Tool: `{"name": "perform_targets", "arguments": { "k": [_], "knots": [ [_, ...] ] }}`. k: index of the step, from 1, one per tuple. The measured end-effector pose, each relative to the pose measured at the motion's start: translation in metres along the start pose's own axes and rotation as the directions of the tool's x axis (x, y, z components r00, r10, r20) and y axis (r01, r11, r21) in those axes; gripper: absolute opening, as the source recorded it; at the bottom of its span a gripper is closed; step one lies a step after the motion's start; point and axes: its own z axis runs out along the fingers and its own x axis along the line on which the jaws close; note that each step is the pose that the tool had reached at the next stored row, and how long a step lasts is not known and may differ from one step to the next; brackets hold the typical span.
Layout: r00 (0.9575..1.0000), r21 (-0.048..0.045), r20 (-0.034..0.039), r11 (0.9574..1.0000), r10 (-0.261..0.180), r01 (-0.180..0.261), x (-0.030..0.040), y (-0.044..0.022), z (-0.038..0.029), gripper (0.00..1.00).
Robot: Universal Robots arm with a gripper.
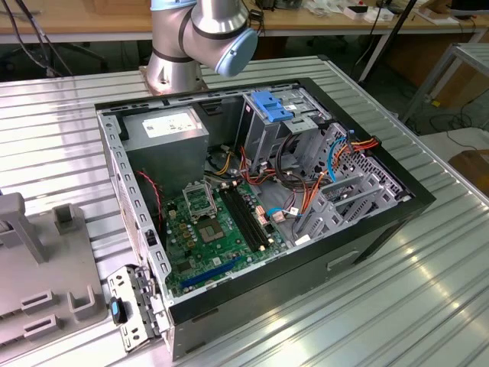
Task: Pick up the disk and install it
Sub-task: 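Pick up the disk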
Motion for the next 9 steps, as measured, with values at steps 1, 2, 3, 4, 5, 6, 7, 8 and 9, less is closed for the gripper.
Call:
{"name": "perform_targets", "arguments": {
  "k": [1, 2, 3, 4, 5, 6, 7, 8, 9],
  "knots": [
    [1.0, 0.0, 0.0, 1.0, 0.0, 0.0, 0.0, 0.0, 0.0003, 0.37],
    [1.0, 0.0, 0.0, 1.0, 0.0, 0.0, 0.0, 0.0, 0.0006, 0.37],
    [1.0, 0.0001, 0.0, 1.0, 0.0, 0.0, 0.0, 0.0, 0.0008, 0.37],
    [1.0, 0.0, 0.0, 1.0, 0.0, 0.0, 0.0, 0.0, 0.0011, 0.37],
    [1.0, 0.0, 0.0, 1.0, 0.0, 0.0, 0.0, 0.0, 0.0014, 0.37],
    [1.0, -0.0002, 0.0, 1.0, 0.0, 0.0, 0.0, 0.0, 0.0017, 0.37],
    [1.0, 0.0, -0.0001, 1.0, 0.0, 0.0, 0.0, 0.0, 0.0019, 0.37],
    [1.0, 0.0, 0.0, 1.0, 0.0, 0.0, 0.0, 0.0, 0.002, 0.37],
    [1.0, 0.0001, 0.0, 1.0, 0.0, 0.0, 0.0, 0.0, 0.0021, 0.37]
  ]
}}
